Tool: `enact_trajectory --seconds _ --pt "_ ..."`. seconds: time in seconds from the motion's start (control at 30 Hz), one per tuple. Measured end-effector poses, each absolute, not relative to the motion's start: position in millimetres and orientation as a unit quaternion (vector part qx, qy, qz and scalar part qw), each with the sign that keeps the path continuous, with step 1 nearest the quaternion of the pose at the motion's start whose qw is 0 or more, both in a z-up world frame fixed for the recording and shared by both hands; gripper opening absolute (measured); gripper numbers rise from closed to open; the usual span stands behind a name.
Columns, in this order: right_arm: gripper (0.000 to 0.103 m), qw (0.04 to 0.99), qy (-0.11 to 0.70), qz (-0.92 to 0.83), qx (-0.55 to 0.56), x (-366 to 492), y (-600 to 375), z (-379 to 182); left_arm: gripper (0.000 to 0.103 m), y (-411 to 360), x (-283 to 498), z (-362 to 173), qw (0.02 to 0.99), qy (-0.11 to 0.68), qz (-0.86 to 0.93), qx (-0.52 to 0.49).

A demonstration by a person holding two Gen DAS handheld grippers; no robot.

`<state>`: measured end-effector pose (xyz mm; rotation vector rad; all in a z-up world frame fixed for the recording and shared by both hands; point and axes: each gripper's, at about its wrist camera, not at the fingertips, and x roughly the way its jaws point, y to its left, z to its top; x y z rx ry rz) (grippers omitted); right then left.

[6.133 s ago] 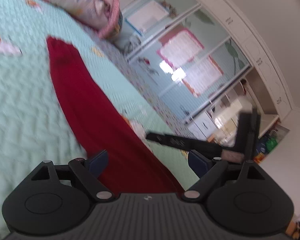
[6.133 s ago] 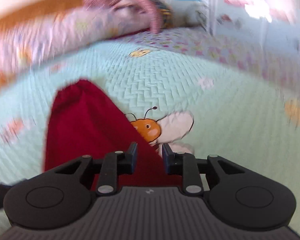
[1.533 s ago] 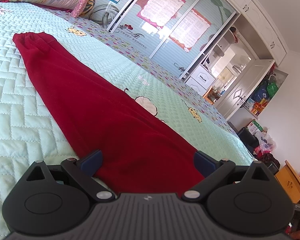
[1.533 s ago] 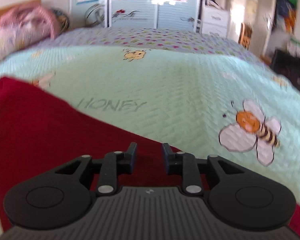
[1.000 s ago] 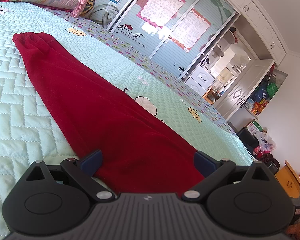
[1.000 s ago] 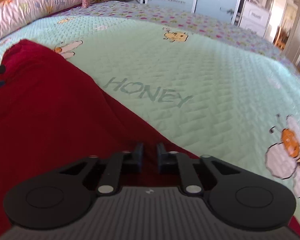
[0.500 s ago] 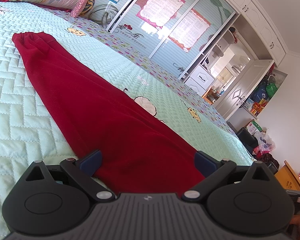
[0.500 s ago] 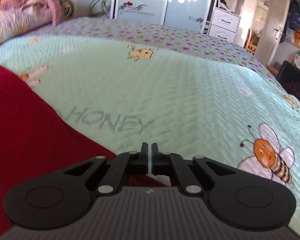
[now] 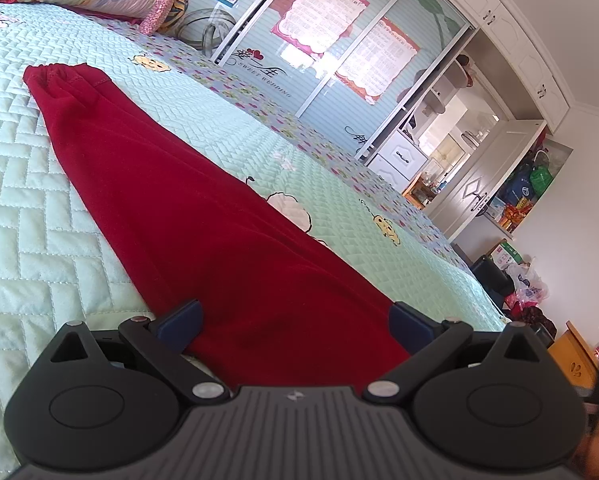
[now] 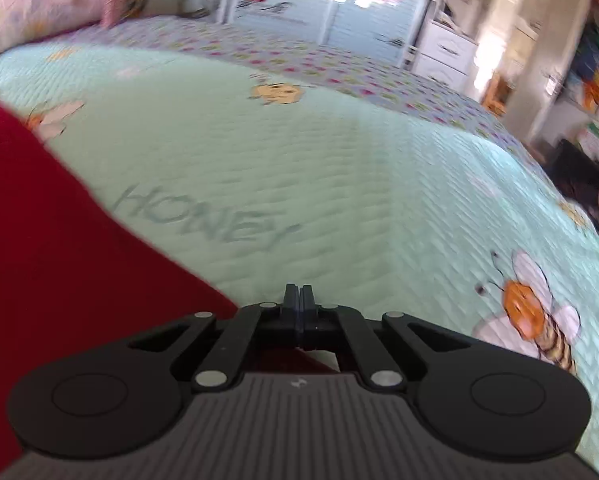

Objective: Fold clothes

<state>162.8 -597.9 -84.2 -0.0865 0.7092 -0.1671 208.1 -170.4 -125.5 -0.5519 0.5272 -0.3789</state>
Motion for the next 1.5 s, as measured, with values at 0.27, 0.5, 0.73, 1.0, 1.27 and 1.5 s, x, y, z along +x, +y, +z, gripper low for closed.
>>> enact_trajectory --seconds 0.27,0.5,0.73,1.0,1.27,1.5 --pt "0.038 0.923 0.346 -0.163 -0.035 49.5 -656.9 -48.5 0.102 -170.9 207.7 -125.1 0.911 0.256 -0.183 -0.266" --pt "0.036 0.902 0.384 -0.19 -0.048 43.8 -686.5 -77.0 0.102 -171.2 207.7 -125.3 0.911 0.256 -0.183 -0.266" --pt "0.0 0.906 0.357 -0.227 0.031 36.3 -705.3 -82.9 0.102 -171.3 207.9 -125.7 0.911 0.256 -0.184 -0.265" --pt "0.043 0.905 0.291 -0.277 0.138 7.8 -720.6 -70.1 0.102 -174.1 207.6 -124.6 0.913 0.26 -0.18 -0.259" --pt "0.062 0.913 0.288 -0.176 0.232 -100.7 -650.7 -54.5 0.096 -192.5 196.5 -86.8 0.911 0.336 -0.143 -0.192" --pt "0.062 0.889 0.264 -0.177 0.329 -158.3 -677.3 -69.3 0.095 -179.2 150.4 -43.7 0.894 0.369 -0.154 -0.202"
